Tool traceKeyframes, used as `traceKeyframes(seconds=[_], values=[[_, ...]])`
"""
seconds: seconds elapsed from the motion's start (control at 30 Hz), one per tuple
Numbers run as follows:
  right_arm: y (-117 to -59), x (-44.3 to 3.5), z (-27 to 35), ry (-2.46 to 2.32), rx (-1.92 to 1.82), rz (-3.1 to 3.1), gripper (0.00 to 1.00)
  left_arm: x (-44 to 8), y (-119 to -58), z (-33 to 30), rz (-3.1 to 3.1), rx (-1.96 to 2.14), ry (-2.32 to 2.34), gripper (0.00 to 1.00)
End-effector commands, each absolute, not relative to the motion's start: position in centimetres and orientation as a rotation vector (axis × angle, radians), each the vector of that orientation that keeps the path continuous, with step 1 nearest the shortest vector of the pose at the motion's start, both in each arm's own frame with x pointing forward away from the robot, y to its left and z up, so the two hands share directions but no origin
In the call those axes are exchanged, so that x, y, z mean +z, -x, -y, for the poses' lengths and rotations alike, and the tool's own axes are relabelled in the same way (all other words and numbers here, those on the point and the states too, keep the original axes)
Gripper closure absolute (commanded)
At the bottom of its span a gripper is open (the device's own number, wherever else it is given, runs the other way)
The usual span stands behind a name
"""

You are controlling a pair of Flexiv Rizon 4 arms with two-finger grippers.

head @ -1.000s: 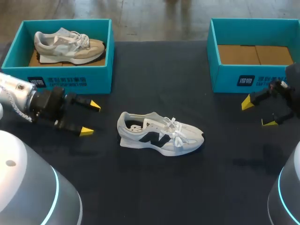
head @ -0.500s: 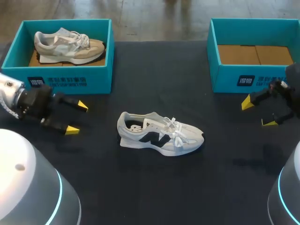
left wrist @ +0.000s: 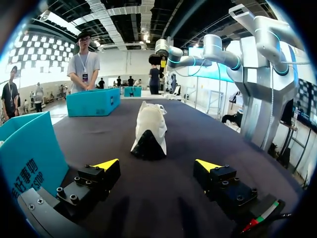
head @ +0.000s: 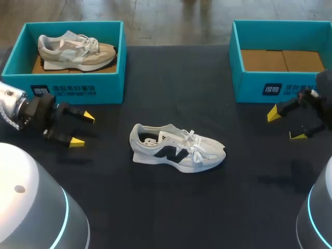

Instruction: Take the shoe out of the shoebox, open the shoe tongue, remove and reinsert the insole, then place the shoe into the shoebox

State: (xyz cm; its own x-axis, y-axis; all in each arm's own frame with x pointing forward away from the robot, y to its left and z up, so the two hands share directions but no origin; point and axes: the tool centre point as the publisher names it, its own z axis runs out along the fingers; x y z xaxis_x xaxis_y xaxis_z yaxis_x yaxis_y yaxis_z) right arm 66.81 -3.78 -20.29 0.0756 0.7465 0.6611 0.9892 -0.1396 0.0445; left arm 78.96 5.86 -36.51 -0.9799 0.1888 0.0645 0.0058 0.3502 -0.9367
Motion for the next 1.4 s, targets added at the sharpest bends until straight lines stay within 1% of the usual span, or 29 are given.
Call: traceKeyframes(seconds=[0.03, 0.57, 0.77, 1.4], values=[[-66.8, -20.3, 3.7, 1.945, -0.775, 1.717, 0.00, -36.3, -78.6, -5.5, 2.465, 1.660, 0.199, 0.00], [-66.8, -20.3, 3.7, 1.945, -0.775, 1.717, 0.00, -36.3, -78.6, -5.5, 2.465, 1.660, 0.199, 0.00], [-66.8, -20.3, 3.7, 1.945, -0.775, 1.717, 0.00, -37.3, -79.2, -4.1, 2.491, 1.710, 0.086, 0.00], [-66.8, -20.3, 3.7, 1.945, -0.775, 1.717, 0.00, -39.5, -79.8, 0.8, 2.440, 1.744, 0.088, 0.00]])
